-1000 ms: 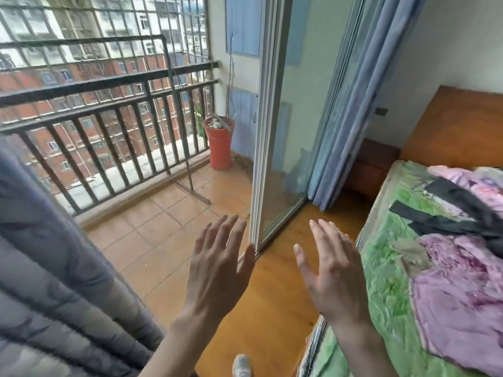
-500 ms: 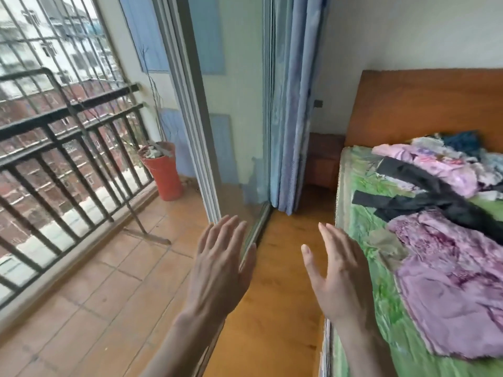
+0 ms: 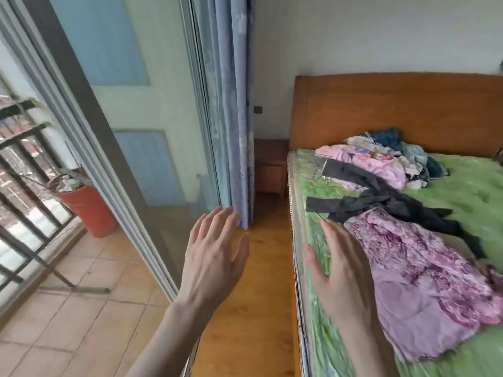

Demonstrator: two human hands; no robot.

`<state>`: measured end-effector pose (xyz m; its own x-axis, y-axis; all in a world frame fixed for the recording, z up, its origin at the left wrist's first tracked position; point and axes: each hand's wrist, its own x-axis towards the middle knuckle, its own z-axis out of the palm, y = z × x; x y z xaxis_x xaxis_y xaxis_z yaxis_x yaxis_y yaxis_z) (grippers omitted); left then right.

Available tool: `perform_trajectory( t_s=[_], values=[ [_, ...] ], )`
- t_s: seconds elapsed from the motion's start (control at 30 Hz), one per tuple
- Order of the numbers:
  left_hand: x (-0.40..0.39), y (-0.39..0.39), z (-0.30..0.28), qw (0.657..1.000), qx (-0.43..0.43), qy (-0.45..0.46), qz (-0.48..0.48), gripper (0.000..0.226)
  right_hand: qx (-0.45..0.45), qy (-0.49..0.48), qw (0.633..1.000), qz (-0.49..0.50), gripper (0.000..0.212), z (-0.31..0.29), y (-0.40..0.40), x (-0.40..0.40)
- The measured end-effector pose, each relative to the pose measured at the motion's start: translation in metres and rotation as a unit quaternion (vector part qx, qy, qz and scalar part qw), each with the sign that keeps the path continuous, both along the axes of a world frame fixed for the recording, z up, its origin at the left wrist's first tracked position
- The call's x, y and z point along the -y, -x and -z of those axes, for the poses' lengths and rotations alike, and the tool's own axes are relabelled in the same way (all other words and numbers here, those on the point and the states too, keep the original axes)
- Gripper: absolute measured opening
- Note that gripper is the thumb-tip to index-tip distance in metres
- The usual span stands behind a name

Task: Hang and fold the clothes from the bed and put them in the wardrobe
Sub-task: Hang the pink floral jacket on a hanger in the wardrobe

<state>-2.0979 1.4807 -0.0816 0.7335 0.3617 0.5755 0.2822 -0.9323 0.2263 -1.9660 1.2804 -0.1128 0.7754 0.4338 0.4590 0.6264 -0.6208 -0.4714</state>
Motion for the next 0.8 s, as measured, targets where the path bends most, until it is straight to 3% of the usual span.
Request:
perform_trajectory(
  t_s=[0.3,0.8],
  values=[
    [-0.043,-0.132,0.028,0.994,-0.020,0.019,0.107,0.046,-0.002,0.022,0.994,0.107,0.063,0.017,-0.090,-0.018],
    [-0.147,-0.399,0.046,0.956,-0.030,0.024,0.291,0.044,-0.017,0.055,0.960,0.272,0.064,0.010,-0.292,-0.117]
  ],
)
